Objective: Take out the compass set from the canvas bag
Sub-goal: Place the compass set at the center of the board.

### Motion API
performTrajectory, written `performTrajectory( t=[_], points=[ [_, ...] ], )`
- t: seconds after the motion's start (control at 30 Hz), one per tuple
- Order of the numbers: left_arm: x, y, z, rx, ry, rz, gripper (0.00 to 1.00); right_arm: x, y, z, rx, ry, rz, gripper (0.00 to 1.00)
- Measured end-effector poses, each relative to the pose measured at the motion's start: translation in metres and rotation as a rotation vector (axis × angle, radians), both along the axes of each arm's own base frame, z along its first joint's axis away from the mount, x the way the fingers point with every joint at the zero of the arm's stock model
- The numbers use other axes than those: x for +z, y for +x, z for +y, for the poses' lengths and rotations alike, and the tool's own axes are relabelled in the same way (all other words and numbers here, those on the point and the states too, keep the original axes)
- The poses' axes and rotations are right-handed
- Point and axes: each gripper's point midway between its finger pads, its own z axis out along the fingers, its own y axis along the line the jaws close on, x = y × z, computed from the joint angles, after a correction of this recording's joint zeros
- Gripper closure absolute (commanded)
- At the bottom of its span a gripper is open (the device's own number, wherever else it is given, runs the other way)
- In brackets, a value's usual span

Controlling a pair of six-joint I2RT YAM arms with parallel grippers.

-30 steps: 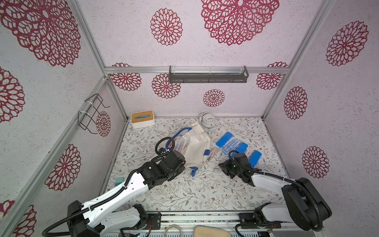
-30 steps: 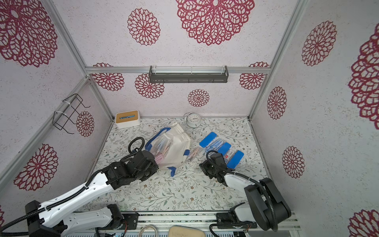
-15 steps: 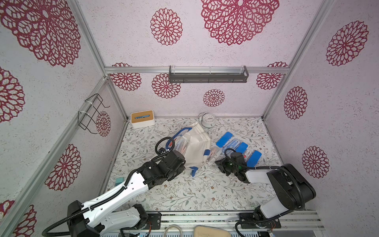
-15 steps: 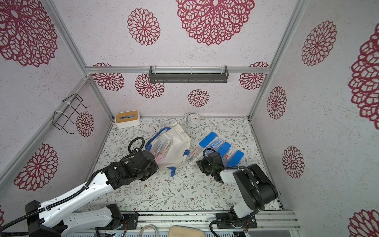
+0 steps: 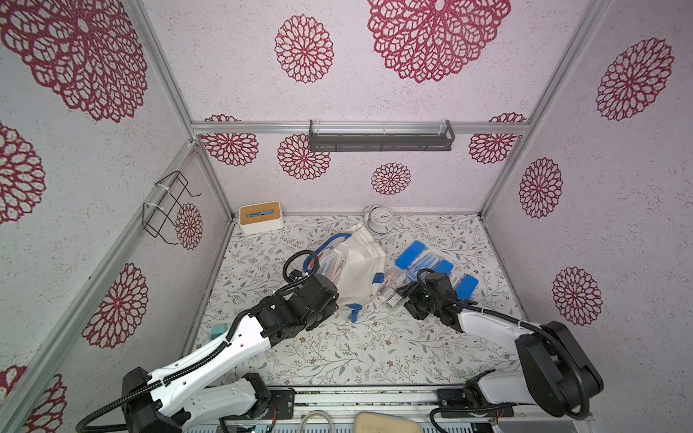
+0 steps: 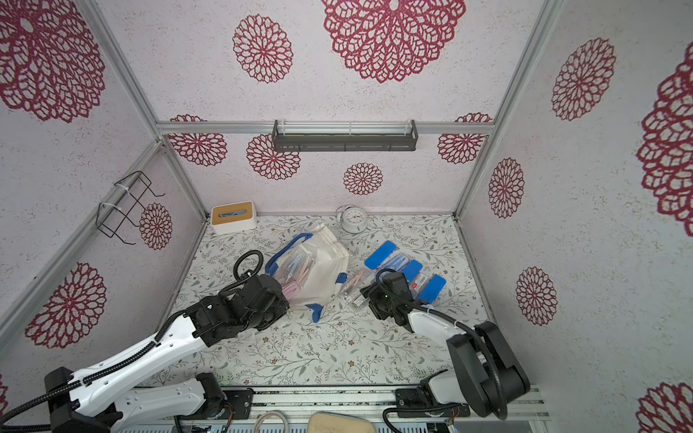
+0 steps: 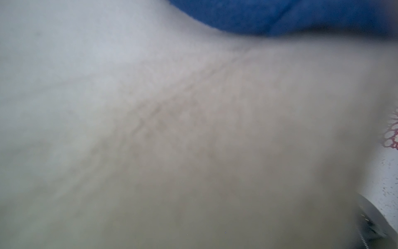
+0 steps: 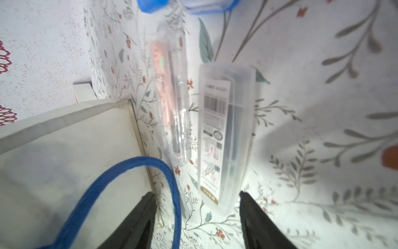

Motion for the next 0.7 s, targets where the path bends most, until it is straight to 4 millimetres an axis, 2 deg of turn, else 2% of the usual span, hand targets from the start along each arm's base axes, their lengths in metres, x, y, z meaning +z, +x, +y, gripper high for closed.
performTrajectory(
  t=[0.13,0.2,0.27,0.37,0.43,0.53,0.63,0.7],
  points=[
    [0.0,0.0,0.0,0.0,-0.003,0.002,1.0,0.052,0.009,0.001,-0.008,-0.018,-0.091,0.49],
    [0.0,-0.001,-0.001,-0.003,-0.005,0.004,1.0,0.075,0.012,0.011,0.007,-0.024,-0.131,0.52],
    [0.0,-0.001,-0.001,-0.004,-0.006,0.005,1.0,0.094,0.013,0.03,0.045,-0.025,-0.162,0.56],
    [-0.001,-0.001,-0.002,-0.008,-0.008,0.008,1.0,0.117,0.011,0.076,0.145,-0.016,-0.194,0.6],
    [-0.002,-0.001,-0.003,-0.011,-0.009,0.012,1.0,0.123,0.012,0.107,0.202,-0.011,-0.202,0.61],
    [-0.005,-0.001,-0.006,-0.018,-0.015,0.019,1.0,0.116,0.013,0.144,0.266,-0.015,-0.184,0.6],
    [-0.006,0.0,-0.009,-0.023,-0.02,0.021,1.0,0.1,0.017,0.168,0.302,-0.028,-0.145,0.59],
    [-0.006,0.0,-0.01,-0.024,-0.021,0.022,1.0,0.084,0.022,0.178,0.304,-0.038,-0.11,0.56]
  ],
)
